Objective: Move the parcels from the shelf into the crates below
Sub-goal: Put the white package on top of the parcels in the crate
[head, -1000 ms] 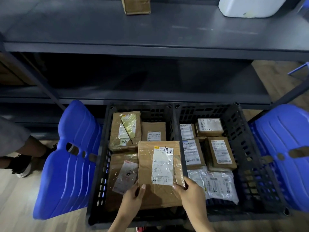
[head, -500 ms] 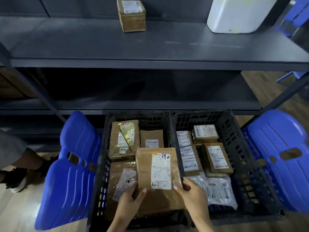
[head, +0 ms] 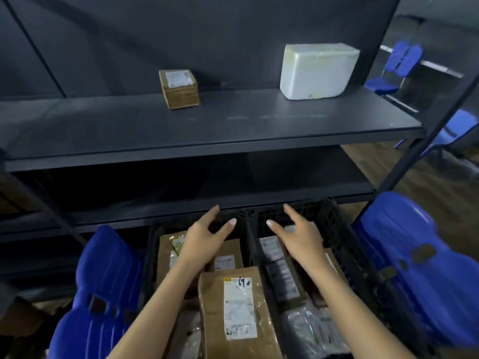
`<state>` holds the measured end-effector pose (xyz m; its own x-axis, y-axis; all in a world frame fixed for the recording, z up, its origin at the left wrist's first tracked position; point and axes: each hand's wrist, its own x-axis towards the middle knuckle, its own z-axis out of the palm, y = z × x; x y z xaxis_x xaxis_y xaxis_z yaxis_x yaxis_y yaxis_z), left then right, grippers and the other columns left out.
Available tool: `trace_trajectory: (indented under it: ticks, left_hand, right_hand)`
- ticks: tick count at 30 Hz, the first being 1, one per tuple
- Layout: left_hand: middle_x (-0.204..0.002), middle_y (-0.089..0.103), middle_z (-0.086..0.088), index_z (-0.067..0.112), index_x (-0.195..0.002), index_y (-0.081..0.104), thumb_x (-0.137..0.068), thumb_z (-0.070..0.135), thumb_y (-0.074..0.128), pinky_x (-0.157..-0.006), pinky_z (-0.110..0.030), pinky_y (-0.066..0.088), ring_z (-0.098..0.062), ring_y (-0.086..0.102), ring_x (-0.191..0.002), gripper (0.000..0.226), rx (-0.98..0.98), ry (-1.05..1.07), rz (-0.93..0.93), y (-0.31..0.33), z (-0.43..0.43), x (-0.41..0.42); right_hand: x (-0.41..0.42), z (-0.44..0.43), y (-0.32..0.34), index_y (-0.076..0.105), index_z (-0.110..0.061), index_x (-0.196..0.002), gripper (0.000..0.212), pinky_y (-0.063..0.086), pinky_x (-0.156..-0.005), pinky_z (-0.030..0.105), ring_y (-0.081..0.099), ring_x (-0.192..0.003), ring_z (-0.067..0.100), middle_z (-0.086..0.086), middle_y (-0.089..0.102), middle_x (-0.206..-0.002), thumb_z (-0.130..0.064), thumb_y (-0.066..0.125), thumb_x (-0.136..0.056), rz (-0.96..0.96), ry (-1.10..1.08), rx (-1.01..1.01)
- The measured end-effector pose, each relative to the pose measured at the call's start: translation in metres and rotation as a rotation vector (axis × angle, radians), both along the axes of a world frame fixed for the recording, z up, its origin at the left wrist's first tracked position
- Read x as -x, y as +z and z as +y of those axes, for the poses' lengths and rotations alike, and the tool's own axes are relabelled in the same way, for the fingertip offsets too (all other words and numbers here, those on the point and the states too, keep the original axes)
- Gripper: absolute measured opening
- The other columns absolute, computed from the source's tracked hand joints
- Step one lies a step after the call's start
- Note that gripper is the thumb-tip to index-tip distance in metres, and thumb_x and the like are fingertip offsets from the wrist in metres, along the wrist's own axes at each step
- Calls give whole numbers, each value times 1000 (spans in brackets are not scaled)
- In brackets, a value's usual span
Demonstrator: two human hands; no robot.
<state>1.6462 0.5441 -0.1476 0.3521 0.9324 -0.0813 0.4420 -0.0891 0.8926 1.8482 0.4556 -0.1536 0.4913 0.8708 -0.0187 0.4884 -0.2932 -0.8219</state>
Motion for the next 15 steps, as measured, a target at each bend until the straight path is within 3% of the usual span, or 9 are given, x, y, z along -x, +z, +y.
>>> trace_trajectory:
  ticks: [3,10,15]
  left_hand:
    - [-146,45,6,22,-144,39,-81,52,64,-104,-22,32,-10,40,-135,73,-39,-12,-13,24,27,-27]
    - [-143,49,3,17,-142,42,-79,54,65,-103,-23,36,-11,45,-132,76,-114,7,-38,69,82,-129]
    - [-143,50,3,16,-142,43,-79,56,65,-103,-24,38,-12,47,-130,78,-164,17,-37,96,127,-214]
  right_hand:
    - [-30,28,28,35,-22,-147,76,32,-102,23,37,-138,15,-2,39,-150,-51,64,-83,11,10,-87]
    - [-140,93,81,38,-19,-145,75,33,-102,24,40,-135,13,-3,43,-148,-51,65,-83,-33,33,-192]
    - [-245,141,110,39,-16,-144,75,37,-105,33,41,-134,18,0,43,-147,-53,63,-83,-113,12,-200]
